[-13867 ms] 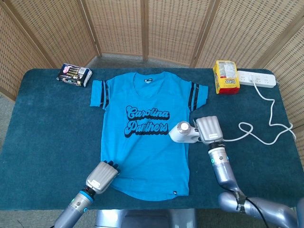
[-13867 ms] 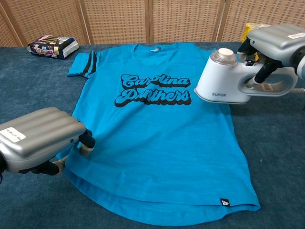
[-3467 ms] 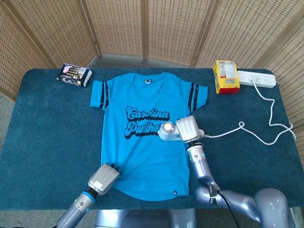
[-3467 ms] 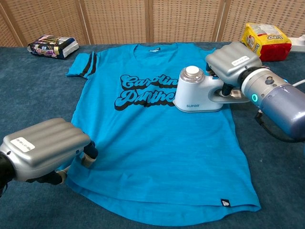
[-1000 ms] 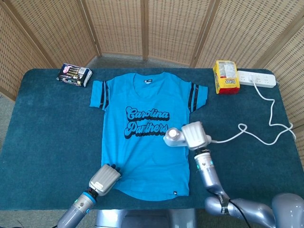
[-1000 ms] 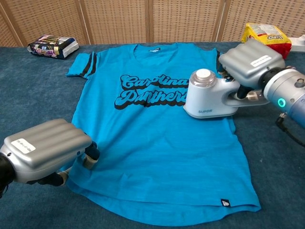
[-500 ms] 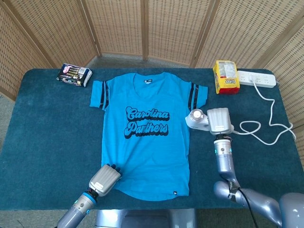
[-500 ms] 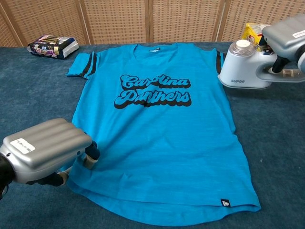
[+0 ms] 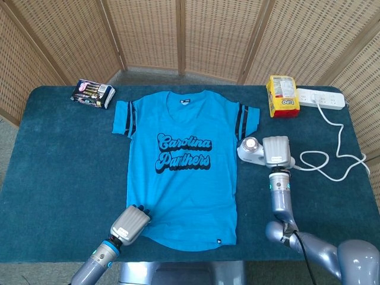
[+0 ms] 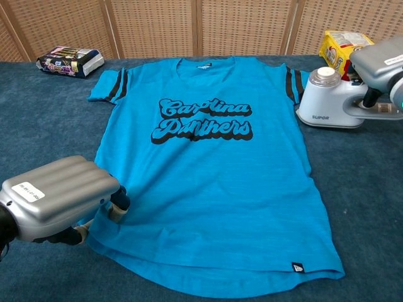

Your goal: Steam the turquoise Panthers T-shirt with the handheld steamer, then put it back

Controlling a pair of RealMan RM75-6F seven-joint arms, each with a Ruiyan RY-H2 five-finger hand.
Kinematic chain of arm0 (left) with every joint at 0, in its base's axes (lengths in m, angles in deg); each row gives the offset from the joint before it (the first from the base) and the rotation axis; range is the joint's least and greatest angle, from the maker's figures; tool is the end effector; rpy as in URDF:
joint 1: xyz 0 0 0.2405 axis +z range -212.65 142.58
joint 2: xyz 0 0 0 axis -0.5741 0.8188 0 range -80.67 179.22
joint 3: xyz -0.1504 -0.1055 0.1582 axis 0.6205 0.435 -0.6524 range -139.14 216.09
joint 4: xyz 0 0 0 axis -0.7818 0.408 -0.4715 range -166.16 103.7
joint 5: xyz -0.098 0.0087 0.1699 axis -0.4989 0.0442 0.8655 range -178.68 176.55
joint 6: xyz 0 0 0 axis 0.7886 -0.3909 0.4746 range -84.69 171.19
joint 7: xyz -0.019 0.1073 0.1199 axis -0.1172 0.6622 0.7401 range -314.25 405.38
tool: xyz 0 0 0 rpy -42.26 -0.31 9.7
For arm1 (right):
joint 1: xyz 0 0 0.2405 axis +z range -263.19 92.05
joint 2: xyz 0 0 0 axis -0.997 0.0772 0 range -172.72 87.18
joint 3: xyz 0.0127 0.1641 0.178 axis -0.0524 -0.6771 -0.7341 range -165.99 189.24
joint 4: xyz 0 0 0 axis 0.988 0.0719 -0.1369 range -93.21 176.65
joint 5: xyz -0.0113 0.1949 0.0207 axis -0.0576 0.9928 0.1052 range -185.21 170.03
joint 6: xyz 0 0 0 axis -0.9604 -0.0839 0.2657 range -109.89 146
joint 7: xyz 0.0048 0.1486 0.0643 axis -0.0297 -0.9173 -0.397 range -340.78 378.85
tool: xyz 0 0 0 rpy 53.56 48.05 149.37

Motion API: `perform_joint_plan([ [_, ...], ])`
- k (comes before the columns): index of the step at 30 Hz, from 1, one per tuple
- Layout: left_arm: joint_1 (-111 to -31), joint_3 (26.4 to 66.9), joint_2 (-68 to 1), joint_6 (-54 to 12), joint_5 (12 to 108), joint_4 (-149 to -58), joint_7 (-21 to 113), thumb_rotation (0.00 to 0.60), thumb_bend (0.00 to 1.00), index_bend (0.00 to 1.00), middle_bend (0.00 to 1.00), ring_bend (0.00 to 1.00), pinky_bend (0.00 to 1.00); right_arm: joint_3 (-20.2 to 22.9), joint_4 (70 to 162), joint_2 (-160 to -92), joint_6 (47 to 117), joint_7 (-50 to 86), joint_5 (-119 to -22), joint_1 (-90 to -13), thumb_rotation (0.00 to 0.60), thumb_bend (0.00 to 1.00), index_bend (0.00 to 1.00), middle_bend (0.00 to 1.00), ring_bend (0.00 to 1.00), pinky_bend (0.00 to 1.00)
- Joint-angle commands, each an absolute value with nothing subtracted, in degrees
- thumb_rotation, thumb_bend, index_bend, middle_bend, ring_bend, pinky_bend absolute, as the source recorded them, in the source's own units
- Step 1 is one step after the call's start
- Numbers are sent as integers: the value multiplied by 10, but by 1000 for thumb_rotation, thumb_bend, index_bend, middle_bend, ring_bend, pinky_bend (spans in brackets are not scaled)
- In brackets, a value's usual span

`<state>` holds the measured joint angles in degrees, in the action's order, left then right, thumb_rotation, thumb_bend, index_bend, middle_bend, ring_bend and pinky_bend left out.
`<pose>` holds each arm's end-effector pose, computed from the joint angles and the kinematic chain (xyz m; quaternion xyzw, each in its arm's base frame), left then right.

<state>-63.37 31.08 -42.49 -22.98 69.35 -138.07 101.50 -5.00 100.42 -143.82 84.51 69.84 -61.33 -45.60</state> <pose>-0.1312 0.1895 -0.0465 -0.8485 -0.2709 -0.2590 0.3736 -0.2145 -0.3958 0.0204 0.6624 -0.2230 0.1862 0.6905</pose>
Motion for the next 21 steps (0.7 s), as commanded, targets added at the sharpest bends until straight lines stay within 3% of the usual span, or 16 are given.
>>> perform_joint_plan([
  [1,-634,311,-425,-230,693,-1381,1015,599,482,659,506,451,576,-49,1003,-1440,844,701,-613,-454,600,230,756,749,759,694],
  [7,-633,311,-424,-231,695,-1381,1015,599,481,659,505,451,576,-47,1013,-1439,842,707,-608,-455,600,228,701,721,735,657],
  [11,-633,311,-426,-231,698,-1380,1012,599,480,660,506,451,575,-46,1024,-1433,838,716,-599,-456,600,228,611,664,671,609],
  [13,-633,310,-426,-231,699,-1380,1012,600,481,660,505,451,575,-45,1031,-1429,833,720,-593,-457,600,227,541,610,610,558],
  [16,-633,310,-426,-231,698,-1380,1013,600,479,660,505,451,570,-41,1038,-1421,828,718,-595,-458,600,223,387,495,488,393],
  [21,-633,310,-424,-232,700,-1382,1014,599,438,659,505,449,539,-39,1055,-1410,821,723,-585,-458,571,212,218,317,299,248],
])
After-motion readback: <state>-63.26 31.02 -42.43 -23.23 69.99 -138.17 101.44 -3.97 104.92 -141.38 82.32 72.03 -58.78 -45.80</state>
